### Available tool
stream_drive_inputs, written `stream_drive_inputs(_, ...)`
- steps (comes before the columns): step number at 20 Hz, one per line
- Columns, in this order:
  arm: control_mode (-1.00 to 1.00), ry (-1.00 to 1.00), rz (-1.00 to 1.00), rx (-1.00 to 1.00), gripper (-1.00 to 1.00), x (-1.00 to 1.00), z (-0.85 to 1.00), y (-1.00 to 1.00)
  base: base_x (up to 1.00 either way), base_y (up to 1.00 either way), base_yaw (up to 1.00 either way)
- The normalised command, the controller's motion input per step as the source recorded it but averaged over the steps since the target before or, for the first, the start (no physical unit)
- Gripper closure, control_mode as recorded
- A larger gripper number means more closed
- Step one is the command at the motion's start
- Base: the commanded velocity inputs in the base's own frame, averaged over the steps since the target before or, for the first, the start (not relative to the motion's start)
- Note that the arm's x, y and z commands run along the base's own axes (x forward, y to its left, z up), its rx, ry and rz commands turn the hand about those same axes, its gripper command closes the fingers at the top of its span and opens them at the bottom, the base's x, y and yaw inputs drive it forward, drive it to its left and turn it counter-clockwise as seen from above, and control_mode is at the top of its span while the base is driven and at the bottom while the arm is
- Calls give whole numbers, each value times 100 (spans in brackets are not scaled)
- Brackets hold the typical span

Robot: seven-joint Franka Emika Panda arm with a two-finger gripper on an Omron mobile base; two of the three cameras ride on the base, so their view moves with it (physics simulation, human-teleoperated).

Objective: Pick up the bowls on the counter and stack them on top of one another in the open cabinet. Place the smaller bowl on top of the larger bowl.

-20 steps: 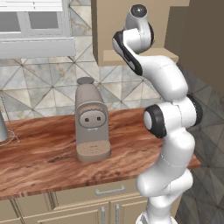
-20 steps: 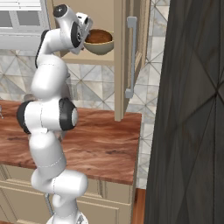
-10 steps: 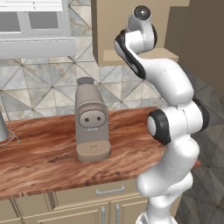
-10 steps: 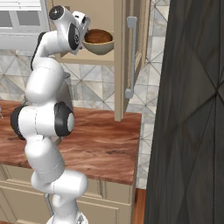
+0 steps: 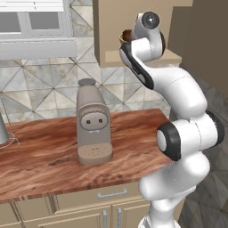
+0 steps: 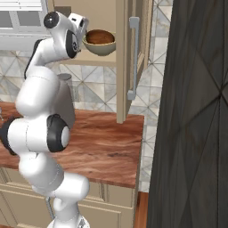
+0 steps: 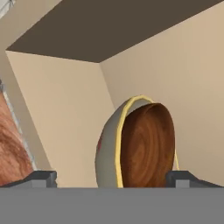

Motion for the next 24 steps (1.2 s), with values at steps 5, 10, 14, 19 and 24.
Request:
stream_drive_inputs(5, -100, -5, 0, 0, -100, -51, 1, 0, 0, 0, 0)
stream_drive_inputs(10, -100, -2, 0, 0, -100, -54, 4, 0, 0, 0, 0)
stream_drive_inputs(14, -100, -1, 0, 0, -100, -55, 4, 0, 0, 0, 0)
stream_drive_inputs(19, -100, -1, 0, 0, -100, -57, 2, 0, 0, 0, 0)
stream_drive_inputs(24, -100, -2, 0, 0, -100, -60, 0, 0, 0, 0, 0)
